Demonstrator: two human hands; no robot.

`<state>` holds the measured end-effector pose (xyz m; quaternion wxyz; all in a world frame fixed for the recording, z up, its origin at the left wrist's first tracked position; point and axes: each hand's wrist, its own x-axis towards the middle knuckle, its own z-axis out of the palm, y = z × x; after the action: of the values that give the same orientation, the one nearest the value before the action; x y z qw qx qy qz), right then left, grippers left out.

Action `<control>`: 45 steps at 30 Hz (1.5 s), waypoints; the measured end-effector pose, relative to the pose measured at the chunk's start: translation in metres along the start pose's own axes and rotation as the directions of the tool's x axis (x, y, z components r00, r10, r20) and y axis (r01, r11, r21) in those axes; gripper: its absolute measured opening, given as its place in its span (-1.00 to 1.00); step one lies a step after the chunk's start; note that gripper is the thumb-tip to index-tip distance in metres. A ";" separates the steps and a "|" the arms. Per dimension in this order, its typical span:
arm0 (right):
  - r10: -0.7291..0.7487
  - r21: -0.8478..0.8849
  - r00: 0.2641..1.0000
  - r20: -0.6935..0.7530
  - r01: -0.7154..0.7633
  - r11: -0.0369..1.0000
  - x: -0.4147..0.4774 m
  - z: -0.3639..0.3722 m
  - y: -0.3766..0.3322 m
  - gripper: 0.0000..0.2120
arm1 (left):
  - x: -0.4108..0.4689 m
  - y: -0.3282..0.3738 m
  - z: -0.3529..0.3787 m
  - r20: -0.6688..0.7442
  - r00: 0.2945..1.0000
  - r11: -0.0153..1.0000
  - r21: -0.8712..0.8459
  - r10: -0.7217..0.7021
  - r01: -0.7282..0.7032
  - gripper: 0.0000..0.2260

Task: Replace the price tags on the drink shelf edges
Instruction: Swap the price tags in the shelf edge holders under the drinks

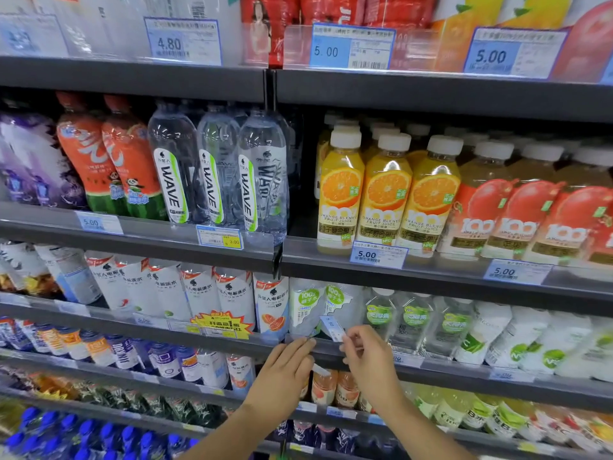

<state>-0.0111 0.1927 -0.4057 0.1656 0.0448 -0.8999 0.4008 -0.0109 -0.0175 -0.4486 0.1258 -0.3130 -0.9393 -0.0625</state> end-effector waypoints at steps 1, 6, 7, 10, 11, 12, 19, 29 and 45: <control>0.001 0.011 1.000 -0.003 -0.001 1.000 0.000 0.003 0.000 -0.85 | 0.001 0.001 -0.001 -0.024 1.000 1.000 -0.015 0.009 -0.009 -0.54; -0.104 -0.070 0.994 -0.014 0.103 0.992 -0.003 0.011 -0.006 -0.84 | 0.007 0.001 -0.004 -0.087 0.996 0.991 -0.133 -0.037 0.025 -0.60; -0.129 -0.095 0.992 -0.005 0.128 0.987 -0.004 0.011 -0.007 -0.85 | 0.007 0.000 -0.005 -0.089 0.995 0.988 -0.150 -0.050 0.036 -0.59; -0.169 -0.092 0.985 -0.030 0.166 0.982 -0.002 0.008 -0.012 -0.90 | 0.006 -0.002 -0.005 -0.091 0.994 0.983 -0.178 -0.057 0.040 -0.56; -0.184 -0.088 0.982 -0.043 0.179 0.980 0.000 0.006 -0.014 -0.91 | 0.005 -0.002 -0.004 -0.095 0.994 0.981 -0.189 -0.054 0.036 -0.56; -0.206 -0.104 0.978 -0.043 0.200 0.974 0.001 0.005 -0.016 -0.91 | 0.005 -0.002 -0.003 -0.107 0.993 0.979 -0.202 -0.051 0.028 -0.56; -0.186 -0.343 0.956 0.226 0.257 0.904 -0.001 0.009 0.004 -0.60 | 0.005 0.000 -0.007 -0.170 0.983 0.968 -0.249 -0.070 0.026 -0.61; -0.145 -0.537 0.938 0.315 0.302 0.788 -0.007 0.016 -0.001 -0.27 | 0.007 0.000 -0.007 -0.151 0.984 0.968 -0.243 -0.096 0.057 -0.61; -0.108 -0.282 0.989 0.096 0.132 0.950 -0.048 -0.057 0.028 -0.77 | 0.063 0.065 0.002 -0.183 0.979 0.941 -0.307 0.086 -0.140 -0.57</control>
<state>0.0428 0.2511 -0.4061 0.1584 0.0908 -0.9502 0.2527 -0.0209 0.0711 -0.4311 0.1552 -0.3764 -0.8835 -0.2315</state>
